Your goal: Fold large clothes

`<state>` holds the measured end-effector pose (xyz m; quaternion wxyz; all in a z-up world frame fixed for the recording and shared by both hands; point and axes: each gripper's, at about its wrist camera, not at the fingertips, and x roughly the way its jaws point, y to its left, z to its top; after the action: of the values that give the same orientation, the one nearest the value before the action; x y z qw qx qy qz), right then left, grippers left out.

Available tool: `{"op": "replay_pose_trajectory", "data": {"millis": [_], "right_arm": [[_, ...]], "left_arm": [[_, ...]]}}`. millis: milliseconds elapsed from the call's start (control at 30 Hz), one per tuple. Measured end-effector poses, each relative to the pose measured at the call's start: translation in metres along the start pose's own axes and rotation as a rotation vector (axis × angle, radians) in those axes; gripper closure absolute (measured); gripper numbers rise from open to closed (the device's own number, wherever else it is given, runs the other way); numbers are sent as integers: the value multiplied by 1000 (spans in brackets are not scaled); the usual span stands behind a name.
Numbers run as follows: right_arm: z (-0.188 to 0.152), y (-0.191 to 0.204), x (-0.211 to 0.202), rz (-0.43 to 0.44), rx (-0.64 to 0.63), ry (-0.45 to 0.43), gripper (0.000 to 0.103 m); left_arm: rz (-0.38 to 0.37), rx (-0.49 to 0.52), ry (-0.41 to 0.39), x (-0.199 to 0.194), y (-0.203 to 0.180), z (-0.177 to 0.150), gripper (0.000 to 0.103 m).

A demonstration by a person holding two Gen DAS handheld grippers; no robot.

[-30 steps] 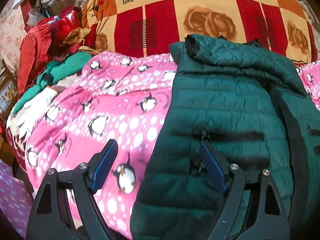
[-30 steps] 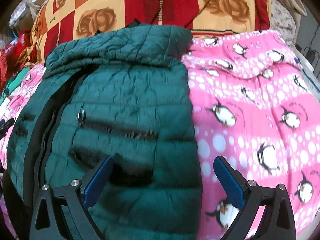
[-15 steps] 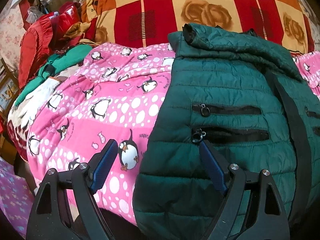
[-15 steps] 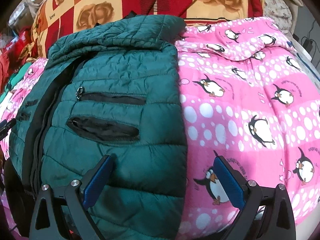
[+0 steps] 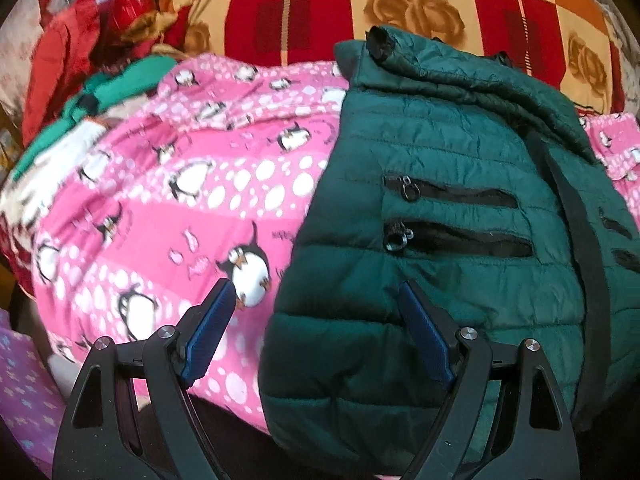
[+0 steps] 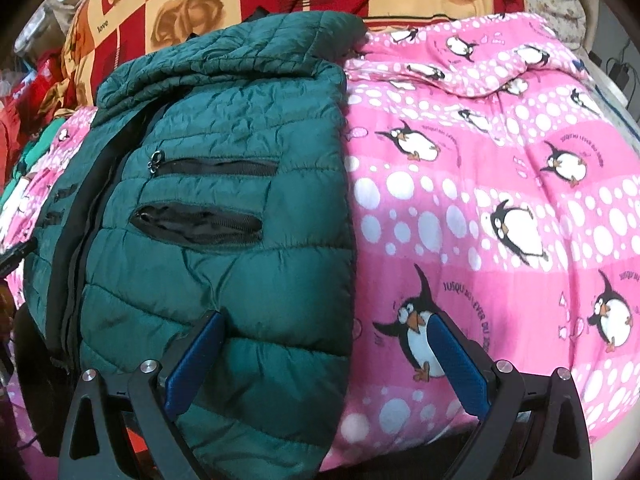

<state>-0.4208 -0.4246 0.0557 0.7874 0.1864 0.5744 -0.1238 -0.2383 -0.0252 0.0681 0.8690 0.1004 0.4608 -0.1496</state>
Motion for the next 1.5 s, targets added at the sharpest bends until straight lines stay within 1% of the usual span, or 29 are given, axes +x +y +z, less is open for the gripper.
{"op": "replay_pose_trajectory", "data": {"millis": [133, 200, 300, 433, 533, 633, 733, 767, 800, 833, 867, 900, 933, 967, 1000, 1033, 1100, 1133, 1267, 1333, 1433, 1500], "right_arm": [[-8, 0, 3, 99, 2, 43, 3], [-12, 1, 5, 146, 3, 59, 3], [-18, 5, 9, 192, -1, 94, 3], [-22, 7, 8, 216, -13, 96, 3], [-23, 9, 8, 237, -22, 105, 3], [-27, 13, 8, 253, -52, 123, 3], [-31, 18, 8, 300, -91, 133, 20], [-32, 20, 8, 312, -101, 131, 28], [-32, 23, 9, 311, -110, 124, 38], [-32, 23, 10, 310, -115, 118, 44], [-31, 25, 9, 314, -121, 107, 52], [-30, 26, 8, 318, -126, 95, 60], [-30, 25, 6, 324, -130, 83, 66], [-28, 26, 3, 333, -135, 64, 74], [-25, 25, 0, 339, -138, 49, 78], [-22, 26, -3, 346, -143, 30, 79], [-14, 29, -13, 358, -159, -15, 81], [-11, 30, -17, 361, -164, -32, 81], [5, 32, -37, 371, -168, -115, 81], [17, 31, -46, 373, -158, -164, 81], [36, 26, -57, 386, -130, -231, 82], [52, 23, -61, 380, -117, -268, 82]], "left_arm": [[-100, -38, 52, 2, 10, -7, 19], [-131, -57, 79, 4, 15, -10, 19], [-181, -83, 119, 6, 22, -14, 19], [-222, -97, 153, 7, 26, -21, 19], [-249, -79, 184, 10, 23, -25, 19], [-257, -66, 202, 11, 21, -28, 19], [-265, -64, 212, 13, 19, -30, 19], [-268, -56, 212, 13, 17, -30, 19], [-270, -43, 210, 13, 14, -30, 19], [-270, -32, 208, 13, 13, -30, 21], [-275, -27, 206, 12, 12, -30, 25], [-285, -24, 204, 12, 12, -29, 38], [-286, -23, 198, 10, 12, -28, 54], [-288, -27, 185, 7, 13, -27, 61], [-288, -30, 175, 4, 14, -26, 73], [-287, -33, 165, 1, 14, -24, 80], [-292, -40, 134, -7, 16, -19, 87], [-294, -43, 119, -11, 15, -16, 89], [-303, -75, 21, -32, 17, 0, 90], [-303, -94, -51, -47, 19, 15, 90], [-308, -115, -139, -60, 18, 37, 90], [-304, -124, -172, -63, 19, 54, 90]]}}
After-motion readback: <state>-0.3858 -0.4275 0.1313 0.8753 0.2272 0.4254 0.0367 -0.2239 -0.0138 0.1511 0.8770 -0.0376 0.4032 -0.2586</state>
